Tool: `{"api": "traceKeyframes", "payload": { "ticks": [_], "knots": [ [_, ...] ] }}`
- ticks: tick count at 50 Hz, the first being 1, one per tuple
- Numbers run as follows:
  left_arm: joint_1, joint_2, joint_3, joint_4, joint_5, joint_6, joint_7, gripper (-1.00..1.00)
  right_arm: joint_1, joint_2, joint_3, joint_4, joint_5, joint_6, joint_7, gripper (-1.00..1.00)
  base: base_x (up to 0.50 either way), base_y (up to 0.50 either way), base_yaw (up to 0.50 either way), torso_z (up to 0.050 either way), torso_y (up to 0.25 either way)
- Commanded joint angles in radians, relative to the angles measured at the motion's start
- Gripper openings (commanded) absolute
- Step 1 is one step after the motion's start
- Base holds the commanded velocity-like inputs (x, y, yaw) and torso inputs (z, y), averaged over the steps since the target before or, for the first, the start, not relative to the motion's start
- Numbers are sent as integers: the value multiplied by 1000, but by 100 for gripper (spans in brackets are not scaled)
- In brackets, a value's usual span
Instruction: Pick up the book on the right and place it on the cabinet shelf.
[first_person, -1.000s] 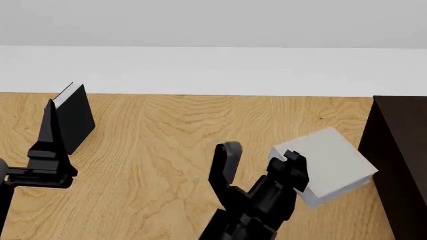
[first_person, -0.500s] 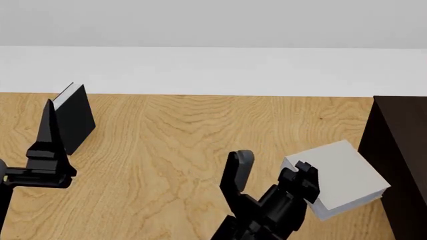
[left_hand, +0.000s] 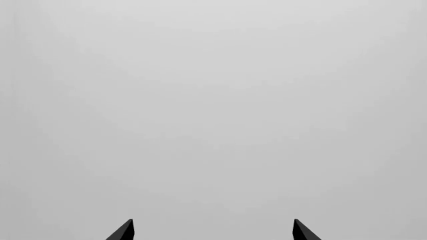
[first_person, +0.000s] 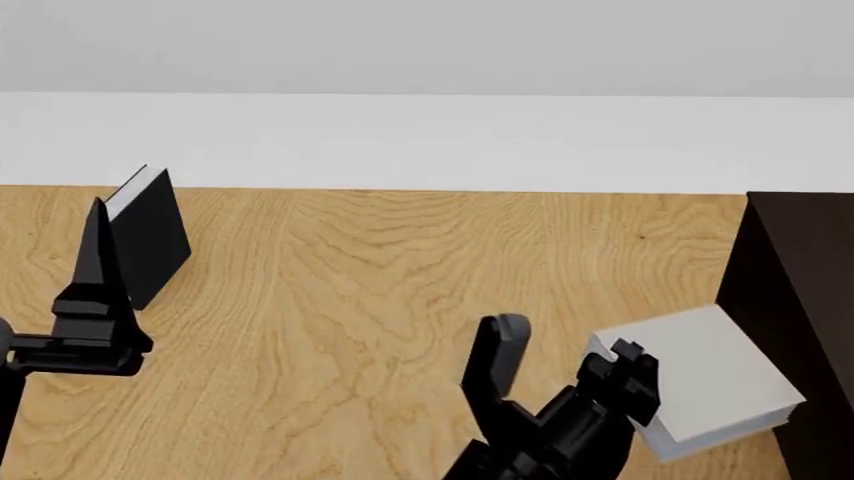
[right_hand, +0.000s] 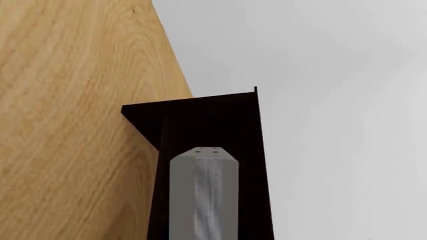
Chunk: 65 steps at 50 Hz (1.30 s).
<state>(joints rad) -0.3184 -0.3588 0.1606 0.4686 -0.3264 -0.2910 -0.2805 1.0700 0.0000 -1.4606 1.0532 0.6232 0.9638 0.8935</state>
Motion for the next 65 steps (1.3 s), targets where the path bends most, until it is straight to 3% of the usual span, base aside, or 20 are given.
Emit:
{"api": "traceKeyframes", "payload": {
  "ticks": [1, 54, 65],
  "knots": [
    [-2, -1, 5, -7, 0, 5, -1, 100, 4, 0, -40, 30, -95, 49, 9, -100, 0, 0, 0, 0, 0],
    [-6, -10, 35, -18, 7, 11, -10, 100, -45, 0, 59, 248, -129, -27, -7, -100, 0, 0, 0, 0, 1],
    [-9, -9, 43, -33, 14, 18, -11, 100, -65, 10, 337, 255, -447, -5, -91, -100, 0, 0, 0, 0, 1]
  ]
}}
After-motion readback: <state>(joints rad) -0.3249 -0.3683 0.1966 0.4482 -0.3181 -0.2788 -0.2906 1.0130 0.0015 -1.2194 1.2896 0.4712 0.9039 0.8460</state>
